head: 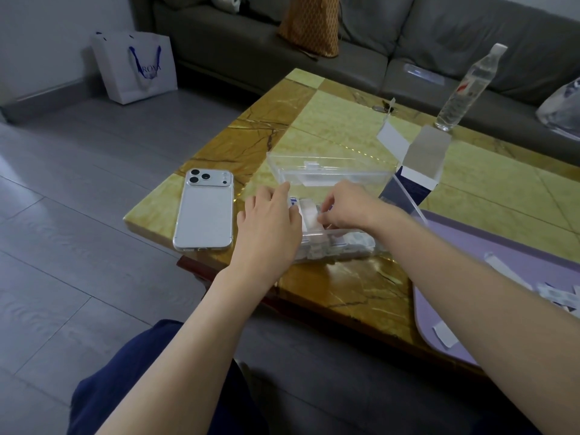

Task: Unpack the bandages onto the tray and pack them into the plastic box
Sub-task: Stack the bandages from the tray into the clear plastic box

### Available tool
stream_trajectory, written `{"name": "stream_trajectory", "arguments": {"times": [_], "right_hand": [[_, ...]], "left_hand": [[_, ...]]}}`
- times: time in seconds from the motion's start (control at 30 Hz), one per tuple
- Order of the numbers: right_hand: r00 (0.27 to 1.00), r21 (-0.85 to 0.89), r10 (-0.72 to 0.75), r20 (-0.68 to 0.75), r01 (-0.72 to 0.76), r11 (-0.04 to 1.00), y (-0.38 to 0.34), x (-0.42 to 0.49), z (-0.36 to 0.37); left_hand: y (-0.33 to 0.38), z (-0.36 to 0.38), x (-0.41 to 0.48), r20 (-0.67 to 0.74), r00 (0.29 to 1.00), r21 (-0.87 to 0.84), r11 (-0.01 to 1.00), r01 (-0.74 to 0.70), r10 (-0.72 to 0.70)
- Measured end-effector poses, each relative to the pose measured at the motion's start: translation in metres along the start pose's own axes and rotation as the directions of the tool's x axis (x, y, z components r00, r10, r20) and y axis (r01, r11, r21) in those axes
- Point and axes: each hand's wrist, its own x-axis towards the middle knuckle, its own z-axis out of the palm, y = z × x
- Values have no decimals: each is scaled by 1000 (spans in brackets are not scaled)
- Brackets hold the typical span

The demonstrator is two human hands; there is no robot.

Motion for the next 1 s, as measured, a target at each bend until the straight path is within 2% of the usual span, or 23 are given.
{"name": "stream_trajectory", "arguments": {"times": [0.23,0.33,0.43,0.5,0.57,0.63,0.7,0.77,0.83,0.93,1.0], "right_hand": [[997,64,-49,62,45,997,4,-6,-2],[993,84,-113,-40,116,990,11,-11,-7],[965,158,-160,-208,195,968,20,-22,-5],[885,87,-243,-396,300,950,33,-32,1],[756,-40,-344,-557,390,920,50,-44,7],[665,-96,-382,-642,424,900,71,-53,10],[618,-125,-399,-677,438,890,93,-62,10],[619,-135,-396,-679,425,895,120,-73,10],[659,-116,-358,-661,381,917,145,-81,14],[755,-31,-178,-631,205,978,192,-95,18],[824,13,-27,-566,42,999,224,-105,18]], "left_hand": [[0,3,1,-12,1000,32,999,0,1],[6,4,0,-58,998,96,995,18,-12],[16,6,-1,-170,983,180,983,-33,64],[25,10,-2,-247,951,203,969,-138,187],[34,17,-3,-282,907,221,942,-254,311],[48,30,-5,-266,871,208,907,-367,413],[65,45,-11,-202,841,161,864,-477,502],[85,63,-17,-116,795,140,802,-581,596],[99,78,-23,-8,760,121,755,-645,650],[120,99,-29,192,724,54,729,-682,663],[130,116,-31,304,699,76,715,-695,648]]}}
